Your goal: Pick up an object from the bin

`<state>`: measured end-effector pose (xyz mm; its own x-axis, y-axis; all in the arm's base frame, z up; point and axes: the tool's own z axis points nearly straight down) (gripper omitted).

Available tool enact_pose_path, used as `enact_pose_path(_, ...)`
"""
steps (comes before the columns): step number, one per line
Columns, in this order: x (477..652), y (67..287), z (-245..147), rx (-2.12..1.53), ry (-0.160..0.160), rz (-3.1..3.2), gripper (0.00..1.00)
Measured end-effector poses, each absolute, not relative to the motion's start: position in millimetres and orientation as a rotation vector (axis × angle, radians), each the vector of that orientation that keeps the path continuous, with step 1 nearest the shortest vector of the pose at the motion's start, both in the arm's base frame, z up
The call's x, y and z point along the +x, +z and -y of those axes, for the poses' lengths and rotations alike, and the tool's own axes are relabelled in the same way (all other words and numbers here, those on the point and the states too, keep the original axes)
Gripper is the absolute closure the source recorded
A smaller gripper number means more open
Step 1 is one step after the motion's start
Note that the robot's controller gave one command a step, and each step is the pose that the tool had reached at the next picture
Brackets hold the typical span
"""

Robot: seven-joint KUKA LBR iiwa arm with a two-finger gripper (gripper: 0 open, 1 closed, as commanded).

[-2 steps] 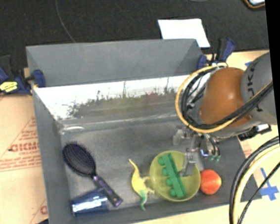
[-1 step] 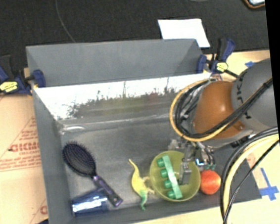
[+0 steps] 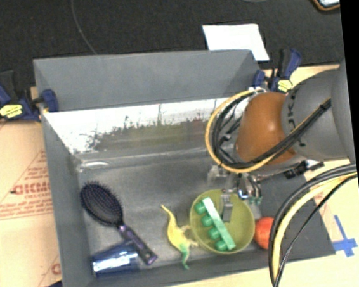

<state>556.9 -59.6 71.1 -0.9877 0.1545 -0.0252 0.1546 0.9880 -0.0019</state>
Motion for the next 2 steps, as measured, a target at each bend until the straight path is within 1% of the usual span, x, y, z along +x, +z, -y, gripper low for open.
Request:
enact_pose_path(1,528.3,80.8,71.0,0.173,-0.005,-3.122,1.0)
enact_pose_path(2,528.3,80.8,71.1,0.172,-0.005,-3.122,1.0)
